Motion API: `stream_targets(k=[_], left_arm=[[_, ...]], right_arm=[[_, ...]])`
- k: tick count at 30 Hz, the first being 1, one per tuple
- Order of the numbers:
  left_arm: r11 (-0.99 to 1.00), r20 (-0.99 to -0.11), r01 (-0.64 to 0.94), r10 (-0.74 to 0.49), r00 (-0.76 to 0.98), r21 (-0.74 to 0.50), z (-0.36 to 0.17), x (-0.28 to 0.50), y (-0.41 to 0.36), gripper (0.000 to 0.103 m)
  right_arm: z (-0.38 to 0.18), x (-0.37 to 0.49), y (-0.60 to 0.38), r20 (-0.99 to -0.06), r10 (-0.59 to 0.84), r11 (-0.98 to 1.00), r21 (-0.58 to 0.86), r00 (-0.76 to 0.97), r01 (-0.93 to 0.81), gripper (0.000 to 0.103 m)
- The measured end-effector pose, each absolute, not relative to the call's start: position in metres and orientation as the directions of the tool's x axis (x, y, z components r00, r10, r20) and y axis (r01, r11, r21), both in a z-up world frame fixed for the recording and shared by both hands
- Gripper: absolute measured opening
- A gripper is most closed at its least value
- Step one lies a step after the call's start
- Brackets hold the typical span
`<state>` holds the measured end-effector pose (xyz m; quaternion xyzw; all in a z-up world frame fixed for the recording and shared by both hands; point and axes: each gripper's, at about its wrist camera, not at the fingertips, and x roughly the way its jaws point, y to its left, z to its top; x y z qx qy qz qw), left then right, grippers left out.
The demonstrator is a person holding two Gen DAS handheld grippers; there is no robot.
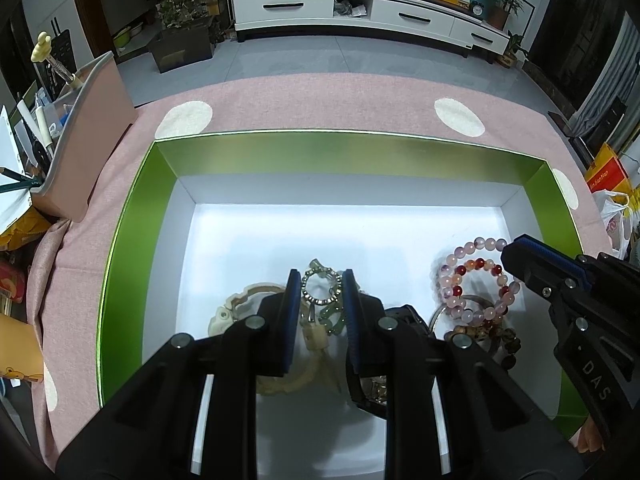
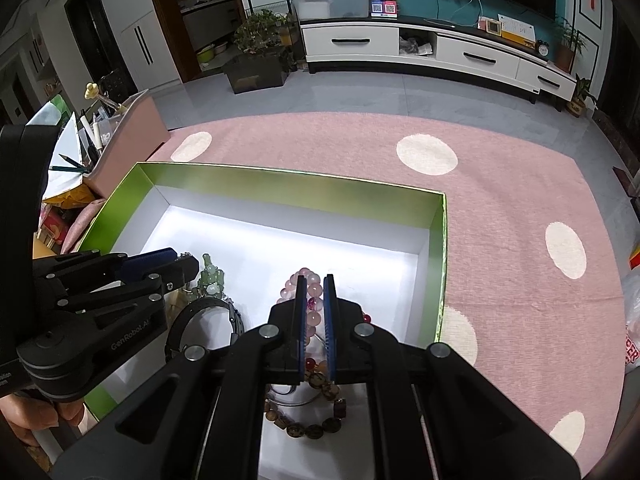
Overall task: Organize jewelry
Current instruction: 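Carry the ring and pink bracelet into the green box and open both tools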
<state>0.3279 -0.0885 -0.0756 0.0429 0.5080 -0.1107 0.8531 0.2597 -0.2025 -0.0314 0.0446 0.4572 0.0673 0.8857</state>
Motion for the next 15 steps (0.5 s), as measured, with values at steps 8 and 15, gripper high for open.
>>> stream_targets(k=[8,15], left_arm=[[0.971,-0.875,0.237,-0.139,0.463,-0.029,-0.0759,0.3272,-0.0902,0.021],[0.971,-0.876,0.237,-0.132,0.464,-0.021,-0.0774,0.3269,-0.0909,0.021]], right_arm=[[-0.0332,0.2604,-0.2030,-0.806,0.150,0.989,0.131,0.573,-0.076,0.007],[-0.0333,0.2601,-0.2026,-0.809,0.147,0.989,0.129,0.569,-0.072,0.007]])
